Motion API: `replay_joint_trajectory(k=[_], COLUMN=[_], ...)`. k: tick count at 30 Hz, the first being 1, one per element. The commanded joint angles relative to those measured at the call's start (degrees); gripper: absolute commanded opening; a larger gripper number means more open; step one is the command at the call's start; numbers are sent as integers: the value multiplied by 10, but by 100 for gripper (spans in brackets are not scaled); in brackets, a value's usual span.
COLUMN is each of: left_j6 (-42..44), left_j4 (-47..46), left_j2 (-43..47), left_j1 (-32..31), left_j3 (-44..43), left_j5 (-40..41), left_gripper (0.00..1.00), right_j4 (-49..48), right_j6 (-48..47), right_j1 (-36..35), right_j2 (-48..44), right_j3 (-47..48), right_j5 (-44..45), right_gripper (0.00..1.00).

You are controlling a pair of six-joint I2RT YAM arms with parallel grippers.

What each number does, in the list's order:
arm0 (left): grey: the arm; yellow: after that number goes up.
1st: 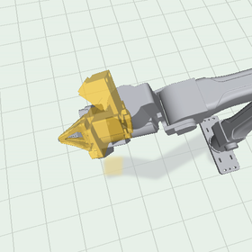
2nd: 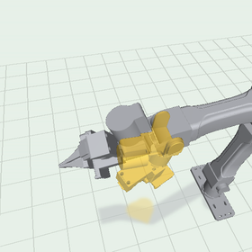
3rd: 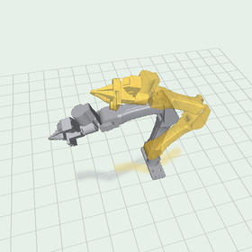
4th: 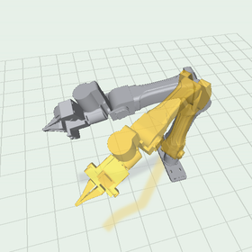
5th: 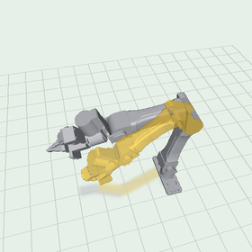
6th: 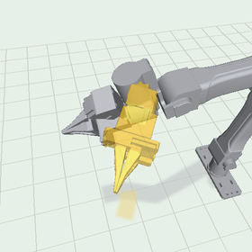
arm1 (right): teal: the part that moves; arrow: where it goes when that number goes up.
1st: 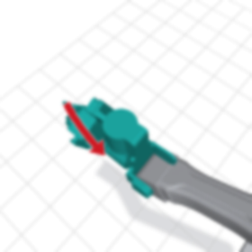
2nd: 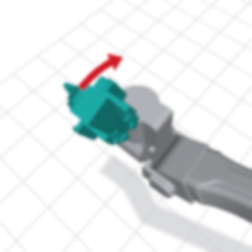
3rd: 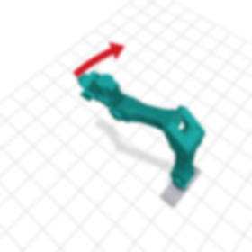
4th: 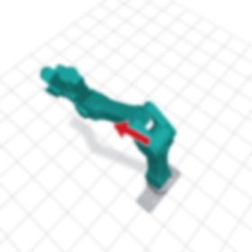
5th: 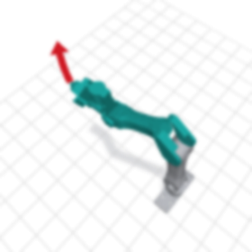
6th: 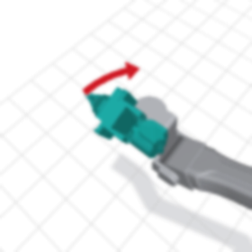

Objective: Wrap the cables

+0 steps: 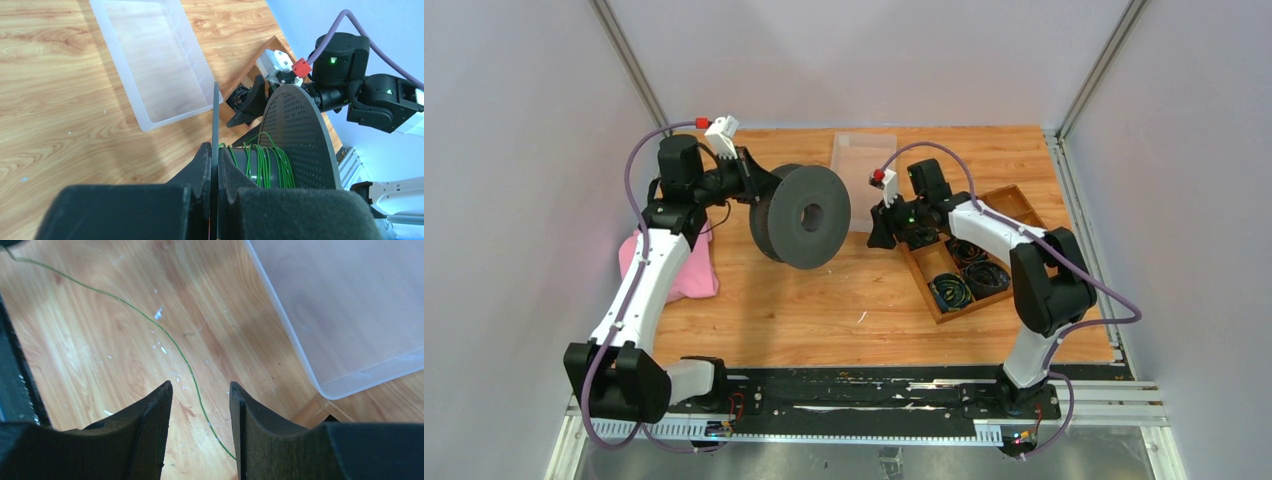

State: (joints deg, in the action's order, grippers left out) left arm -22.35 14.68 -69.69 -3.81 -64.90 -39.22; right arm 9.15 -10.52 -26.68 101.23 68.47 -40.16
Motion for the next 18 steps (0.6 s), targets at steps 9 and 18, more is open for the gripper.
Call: replay_joint_trajectory(k=[9, 18], left_j6=[-5, -16], left_j4=[-31, -31], left_j2=[27, 24], left_j1=[7, 12], left_j3=[0, -4], left_j5=[-11, 1], left_gripper=[0, 0], right_j4=[146, 178], right_j6=[-165, -199], right_j1=[-15, -31], right_j2=[27, 42], right_j3=[27, 18], right_j5=[47, 63], right_gripper=[47, 38])
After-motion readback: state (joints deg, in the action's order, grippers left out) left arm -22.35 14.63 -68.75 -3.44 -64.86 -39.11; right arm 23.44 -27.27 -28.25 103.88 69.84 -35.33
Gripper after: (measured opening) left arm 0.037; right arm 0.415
